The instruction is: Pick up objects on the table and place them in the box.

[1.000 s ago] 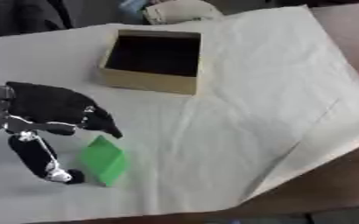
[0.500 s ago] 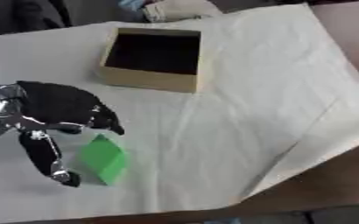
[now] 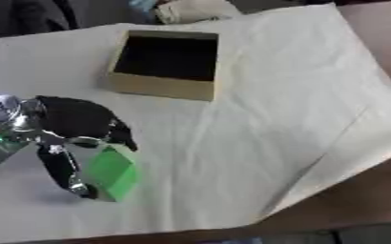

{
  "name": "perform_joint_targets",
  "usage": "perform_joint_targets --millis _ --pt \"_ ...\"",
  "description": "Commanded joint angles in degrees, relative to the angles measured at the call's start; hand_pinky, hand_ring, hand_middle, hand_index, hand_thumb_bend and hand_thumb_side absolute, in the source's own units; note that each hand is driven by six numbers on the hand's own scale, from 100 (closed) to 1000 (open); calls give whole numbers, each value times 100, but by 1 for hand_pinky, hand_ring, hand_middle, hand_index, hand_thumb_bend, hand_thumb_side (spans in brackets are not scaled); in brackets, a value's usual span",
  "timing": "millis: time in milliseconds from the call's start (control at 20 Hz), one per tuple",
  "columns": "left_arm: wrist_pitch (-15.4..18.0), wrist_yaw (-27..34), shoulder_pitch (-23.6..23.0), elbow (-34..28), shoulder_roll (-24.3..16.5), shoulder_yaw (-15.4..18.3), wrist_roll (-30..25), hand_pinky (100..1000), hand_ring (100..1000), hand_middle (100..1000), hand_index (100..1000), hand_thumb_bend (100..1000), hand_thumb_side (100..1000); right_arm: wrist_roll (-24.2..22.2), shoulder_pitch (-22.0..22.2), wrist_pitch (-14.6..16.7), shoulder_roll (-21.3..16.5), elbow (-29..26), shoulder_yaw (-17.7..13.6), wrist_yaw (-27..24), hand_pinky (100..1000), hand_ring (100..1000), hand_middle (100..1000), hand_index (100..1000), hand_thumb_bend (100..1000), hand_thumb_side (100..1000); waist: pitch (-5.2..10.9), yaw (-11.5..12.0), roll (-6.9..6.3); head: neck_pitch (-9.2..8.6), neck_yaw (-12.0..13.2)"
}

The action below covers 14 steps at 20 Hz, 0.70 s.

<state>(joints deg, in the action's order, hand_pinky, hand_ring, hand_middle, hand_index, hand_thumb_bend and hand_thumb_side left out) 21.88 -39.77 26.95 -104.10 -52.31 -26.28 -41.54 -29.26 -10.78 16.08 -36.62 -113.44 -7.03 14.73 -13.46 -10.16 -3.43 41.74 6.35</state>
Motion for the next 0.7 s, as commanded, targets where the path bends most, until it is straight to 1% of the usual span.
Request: perform_joint_targets --millis 50,150,200,250,300,350,500,550,600,700 --pt "327 -76 107 101 -53 0 -211 820 761 716 878 501 425 -10 -60 -3 -151 -115 -36 -48 892 1000 898 1000 100 127 67 -3 20 17 8" --pt "346 -84 104 166 -14 -10 -151 782 706 641 826 417 401 -14 -61 -3 -149 -115 -33 -50 892 1000 898 1000 100 129 64 0 21 18 6" --pt "344 -75 102 192 -4 -8 -87 778 699 632 820 409 398 -15 -61 -4 -150 -115 -34 -50 892 1000 898 1000 100 129 63 0 22 18 4" --pt "338 -67 101 206 2 1 -15 752 652 582 779 365 381 -13 -59 -5 -151 -115 -36 -49 892 1000 898 1000 100 128 63 1 23 20 2" --pt "332 -63 99 214 2 9 47 750 648 578 776 361 379 -10 -57 -6 -153 -115 -39 -48 892 1000 898 1000 100 129 63 1 24 20 2" --pt "334 -64 97 225 -2 8 82 726 603 524 729 324 366 -10 -58 -6 -152 -115 -38 -48 892 1000 898 1000 100 130 64 0 22 19 5" --pt "350 -37 83 255 -13 25 126 686 537 444 653 267 352 -12 -61 -7 -146 -115 -39 -49 892 1000 898 1000 100 129 65 0 16 13 -4" --pt "352 -18 76 251 -26 40 133 677 520 421 633 251 348 -13 -58 -8 -149 -115 -40 -48 892 1000 898 1000 100 129 66 1 15 14 -4" --pt "350 2 69 239 -41 58 136 676 517 417 629 248 347 -12 -57 -8 -151 -115 -41 -47 892 1000 898 1000 100 129 67 2 14 15 -3" --pt "325 65 55 178 -83 125 154 662 487 372 587 212 342 -7 -55 -9 -153 -115 -46 -46 892 1000 898 1000 100 128 68 4 10 14 -9"
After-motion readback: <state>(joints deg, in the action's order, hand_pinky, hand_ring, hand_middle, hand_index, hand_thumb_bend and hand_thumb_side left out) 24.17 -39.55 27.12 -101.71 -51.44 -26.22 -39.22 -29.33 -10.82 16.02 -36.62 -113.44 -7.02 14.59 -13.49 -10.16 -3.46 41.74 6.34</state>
